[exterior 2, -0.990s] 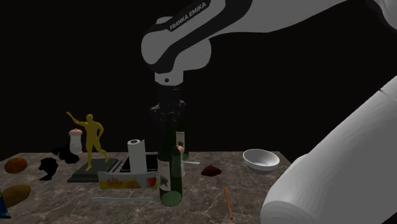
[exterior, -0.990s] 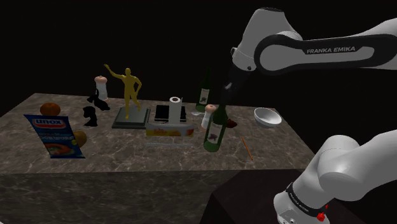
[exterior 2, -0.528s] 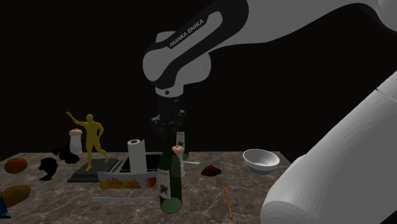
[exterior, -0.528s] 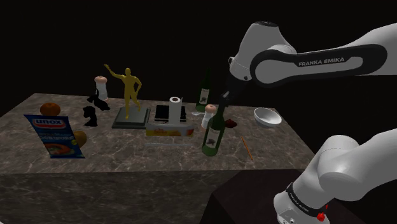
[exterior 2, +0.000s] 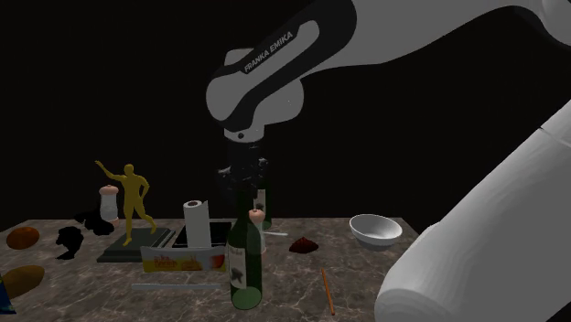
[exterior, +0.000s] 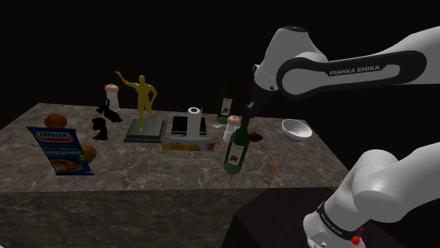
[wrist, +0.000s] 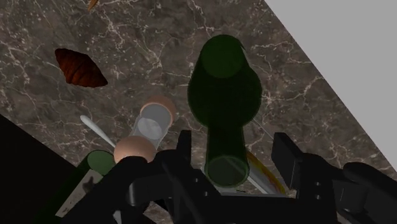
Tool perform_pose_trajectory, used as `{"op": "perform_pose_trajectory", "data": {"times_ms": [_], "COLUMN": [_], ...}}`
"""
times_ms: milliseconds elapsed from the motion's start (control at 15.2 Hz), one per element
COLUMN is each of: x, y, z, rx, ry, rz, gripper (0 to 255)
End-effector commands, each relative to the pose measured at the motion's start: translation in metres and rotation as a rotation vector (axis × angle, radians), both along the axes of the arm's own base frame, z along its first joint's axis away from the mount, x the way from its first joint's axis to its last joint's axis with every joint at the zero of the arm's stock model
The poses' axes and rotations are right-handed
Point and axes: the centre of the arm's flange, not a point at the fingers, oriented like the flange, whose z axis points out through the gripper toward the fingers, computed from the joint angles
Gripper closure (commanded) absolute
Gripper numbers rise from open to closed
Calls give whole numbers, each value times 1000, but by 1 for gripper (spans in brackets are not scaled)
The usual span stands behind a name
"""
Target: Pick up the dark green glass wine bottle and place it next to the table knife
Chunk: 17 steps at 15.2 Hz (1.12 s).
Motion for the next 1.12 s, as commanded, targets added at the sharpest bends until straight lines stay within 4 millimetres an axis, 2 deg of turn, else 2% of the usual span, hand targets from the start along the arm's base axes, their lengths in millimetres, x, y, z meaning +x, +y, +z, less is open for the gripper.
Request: {"op": "perform_pose_trajectory", "data": {"times_ms": [0,264,528,1056], "x": [0,0,-9,-9], "y": [0,0,1,1], "z": [0,0,49,49], "rx": [0,0,0,0], "ry": [0,0,0,0], "rz": [0,0,0,0], "gripper": [0,0,0,0]}}
